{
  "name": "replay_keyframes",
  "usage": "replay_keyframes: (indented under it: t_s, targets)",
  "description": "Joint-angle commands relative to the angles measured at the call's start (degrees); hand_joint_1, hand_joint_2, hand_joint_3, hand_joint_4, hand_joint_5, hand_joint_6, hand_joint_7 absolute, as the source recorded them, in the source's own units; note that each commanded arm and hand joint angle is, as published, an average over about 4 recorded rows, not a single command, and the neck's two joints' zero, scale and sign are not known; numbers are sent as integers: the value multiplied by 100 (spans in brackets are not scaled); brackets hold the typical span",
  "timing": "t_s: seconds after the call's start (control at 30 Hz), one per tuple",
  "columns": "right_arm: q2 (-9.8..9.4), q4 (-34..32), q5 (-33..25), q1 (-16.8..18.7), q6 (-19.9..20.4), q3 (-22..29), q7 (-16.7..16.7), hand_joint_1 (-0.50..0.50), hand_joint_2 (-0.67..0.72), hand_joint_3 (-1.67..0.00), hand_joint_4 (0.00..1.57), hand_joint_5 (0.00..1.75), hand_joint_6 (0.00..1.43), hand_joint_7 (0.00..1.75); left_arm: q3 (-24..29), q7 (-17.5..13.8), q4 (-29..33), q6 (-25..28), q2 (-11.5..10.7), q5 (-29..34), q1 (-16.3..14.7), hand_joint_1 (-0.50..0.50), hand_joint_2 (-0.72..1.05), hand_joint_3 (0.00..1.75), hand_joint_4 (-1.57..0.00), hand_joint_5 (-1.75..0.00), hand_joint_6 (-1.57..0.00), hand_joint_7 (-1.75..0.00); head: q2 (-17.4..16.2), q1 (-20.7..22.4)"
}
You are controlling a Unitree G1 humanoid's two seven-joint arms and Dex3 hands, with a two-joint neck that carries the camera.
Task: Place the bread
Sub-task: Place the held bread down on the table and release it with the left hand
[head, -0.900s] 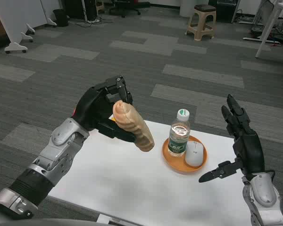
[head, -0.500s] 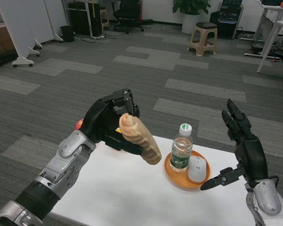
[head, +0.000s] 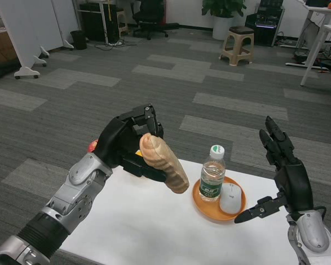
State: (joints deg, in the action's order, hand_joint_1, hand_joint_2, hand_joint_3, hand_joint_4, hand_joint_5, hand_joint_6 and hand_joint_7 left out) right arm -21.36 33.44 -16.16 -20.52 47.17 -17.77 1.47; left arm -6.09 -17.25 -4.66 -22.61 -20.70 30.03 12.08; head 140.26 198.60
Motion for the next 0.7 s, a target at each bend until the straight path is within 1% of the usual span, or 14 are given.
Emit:
replay_keyframes:
  t_s: [0.03, 0.13, 0.23, 0.27, 0.37, 0.4, 0.43, 0.57, 0.63, 0.7]
  targets:
    - [-17, -46, -46, -40, 3, 2, 0, -8, 15, 0, 0, 0, 0, 0, 172, -11, -28, 178, -99, -272, 3, 50, 43, 9, -110, -175, -102, -168, -8, -12]
    - [-17, -35, -46, -40, 3, 6, 3, -8, 15, 0, 0, 0, 0, 0, 447, -42, 110, 425, -162, -814, -65, 50, 49, 9, -118, -175, -108, -168, -23, -3]
    - [-17, -22, -46, -40, 3, 11, 3, -8, 15, 0, 0, 0, 0, 2, 719, -127, 372, 624, -217, -1581, -98, 50, 52, 9, -128, -175, -117, -168, -37, 10]
    - [-17, -18, -46, -40, 3, 11, 3, -8, 15, 0, 0, 0, 0, 2, 798, -169, 453, 688, -237, -1856, -105, 50, 52, 9, -129, -175, -118, -168, -40, 14]
    - [-24, 17, -46, -40, 3, 4, 3, -8, 15, 0, 0, 0, 0, 0, 893, -371, 629, 882, -362, -2794, -107, 50, 52, 9, -131, -175, -122, -168, -50, 9]
    - [-24, 33, -46, -40, 3, 2, 3, -8, 15, 0, 0, 0, 0, 0, 886, -494, 684, 978, -419, -3201, -105, 50, 52, 9, -131, -175, -122, -168, -54, 6]
    - [-21, 44, -46, -40, 3, 2, 3, -8, 15, 0, 0, 0, 0, 0, 869, -591, 717, 1044, -457, -3486, -105, 50, 52, 9, -131, -175, -123, -168, -59, 4]
    - [-17, 75, -46, -40, 3, -7, 3, -8, 15, 0, 0, 0, 0, 0, 565, -1176, 906, 1558, -619, -4642, -69, 50, 52, 9, -134, -175, -123, -168, -59, 4]
    - [-17, 88, -46, -40, 3, -7, 3, -8, 15, 0, 0, 0, 0, 0, 302, -1426, 985, 1949, -716, -5178, -17, 50, 52, 9, -135, -175, -123, -168, -59, 4]
    - [-17, 105, -46, -40, 3, -11, 3, -8, 15, 0, 0, 0, 0, 0, -15, -1685, 1029, 2459, -800, -5534, 71, 50, 52, 9, -135, -175, -123, -168, -67, 52]
